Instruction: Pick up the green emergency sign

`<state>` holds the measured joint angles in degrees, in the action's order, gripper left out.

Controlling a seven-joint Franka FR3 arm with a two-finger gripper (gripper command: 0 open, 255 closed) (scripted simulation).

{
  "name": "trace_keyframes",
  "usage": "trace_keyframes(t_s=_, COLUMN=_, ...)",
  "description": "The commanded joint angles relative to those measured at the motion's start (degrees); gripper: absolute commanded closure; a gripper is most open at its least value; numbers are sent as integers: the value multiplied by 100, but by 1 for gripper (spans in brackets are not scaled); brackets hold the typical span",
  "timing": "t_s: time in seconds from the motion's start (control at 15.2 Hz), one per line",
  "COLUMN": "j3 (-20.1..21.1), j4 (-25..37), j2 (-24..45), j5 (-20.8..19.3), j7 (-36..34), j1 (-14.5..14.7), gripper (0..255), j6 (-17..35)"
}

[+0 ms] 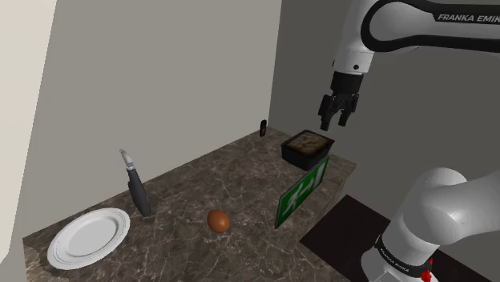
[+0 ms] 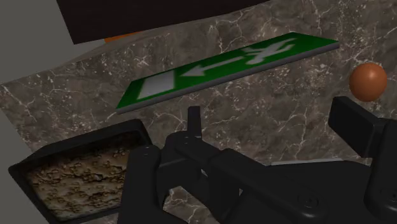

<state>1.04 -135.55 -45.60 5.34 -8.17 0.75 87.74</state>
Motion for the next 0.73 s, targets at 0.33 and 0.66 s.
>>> trace_keyframes(t_s=0.33, j3=977, j4=-883, j2=-106, j5=578, j7=-2702, j1=-758, gripper=0, j6=807)
trace_keyframes(t_s=0.66, j3=2031, j4=-1473, j2=127, j5=1205, j7=-5369, j1=-1479, gripper=0, j6=1657)
